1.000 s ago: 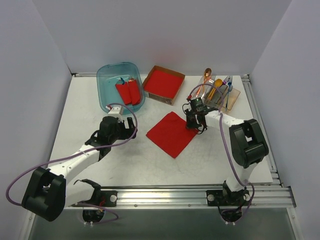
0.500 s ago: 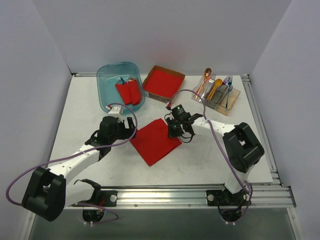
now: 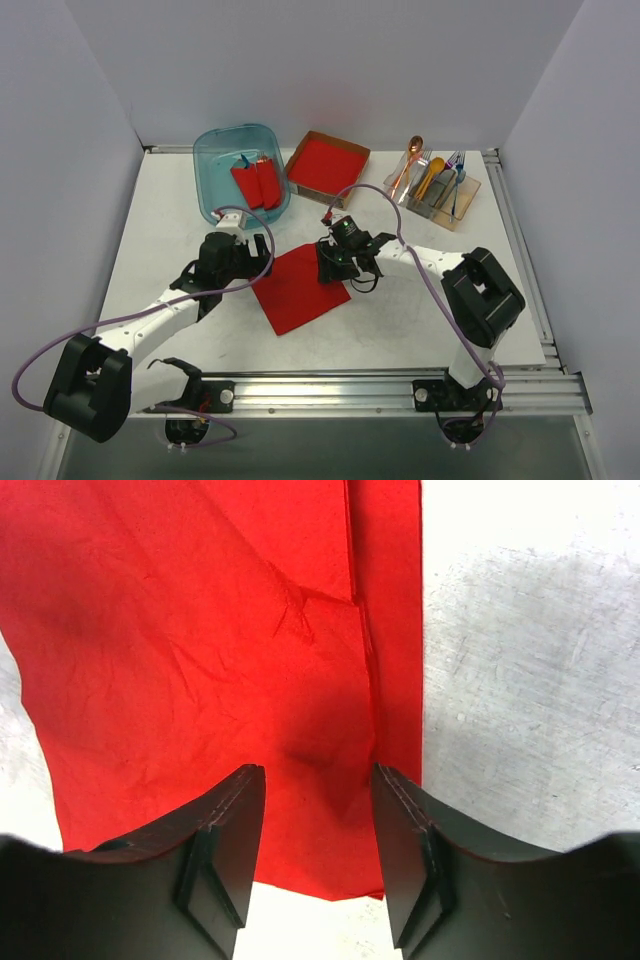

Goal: Place the utensils on the paper napkin and roll it up
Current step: Pick up the napkin from the center of the board.

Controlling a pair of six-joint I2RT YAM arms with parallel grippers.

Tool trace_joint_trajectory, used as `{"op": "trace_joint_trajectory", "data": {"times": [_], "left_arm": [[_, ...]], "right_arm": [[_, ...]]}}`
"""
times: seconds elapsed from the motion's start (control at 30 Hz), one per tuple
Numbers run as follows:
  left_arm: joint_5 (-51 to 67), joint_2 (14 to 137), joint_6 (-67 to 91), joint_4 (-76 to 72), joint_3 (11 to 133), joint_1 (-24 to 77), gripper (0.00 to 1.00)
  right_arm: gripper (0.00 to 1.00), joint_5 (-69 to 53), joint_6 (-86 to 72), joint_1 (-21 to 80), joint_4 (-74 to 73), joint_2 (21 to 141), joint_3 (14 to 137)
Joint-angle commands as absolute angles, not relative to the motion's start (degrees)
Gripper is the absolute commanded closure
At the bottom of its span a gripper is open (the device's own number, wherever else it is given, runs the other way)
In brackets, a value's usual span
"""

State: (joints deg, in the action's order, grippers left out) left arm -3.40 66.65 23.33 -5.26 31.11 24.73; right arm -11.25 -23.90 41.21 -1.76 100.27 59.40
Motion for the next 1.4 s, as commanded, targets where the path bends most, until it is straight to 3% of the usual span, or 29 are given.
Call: {"op": "trace_joint_trajectory", "data": {"times": [0.0, 0.07, 0.23, 0.57, 0.8, 1.0, 1.03, 1.1, 1.37], "left_arm": [[-4.04, 66.27, 23.29, -7.47, 33.66, 24.96, 0.05], [-3.96, 66.36, 23.29, -7.47, 33.66, 24.96, 0.05], [-3.96, 66.27, 23.29, -7.38, 33.57, 24.96, 0.05], [-4.04, 66.8, 23.38, -7.56, 33.66, 24.96, 0.05], [-4.04, 67.15, 23.29, -7.65, 33.84, 24.96, 0.05], [-4.04, 66.98, 23.29, -7.65, 33.75, 24.96, 0.06], [-4.04, 67.06, 23.29, -7.56, 33.75, 24.96, 0.05], [-4.13, 66.97, 23.29, -7.56, 33.75, 24.96, 0.05], [-4.13, 66.8, 23.29, -7.47, 33.66, 24.96, 0.05]], "right_arm": [[0.53, -9.23, -24.08, 41.13, -2.11, 97.91, 59.85], [0.53, -9.23, -23.56, 40.87, -1.93, 98.44, 59.85], [0.63, -10.28, -21.71, 40.34, -2.02, 100.1, 60.91], [0.57, -10.81, -20.3, 38.23, -1.85, 100.55, 60.47], [0.69, -13.53, -19.51, 38.14, -0.88, 102.04, 60.29], [0.71, -14.85, -19.25, 38.14, -0.44, 103.35, 59.85], [0.74, -14.94, -19.25, 38.23, -0.44, 103.36, 59.85], [0.91, -14.68, -19.51, 38.23, -0.44, 103.1, 59.68], [1.0, -12.66, -19.95, 37.53, -0.88, 100.55, 59.15]]}}
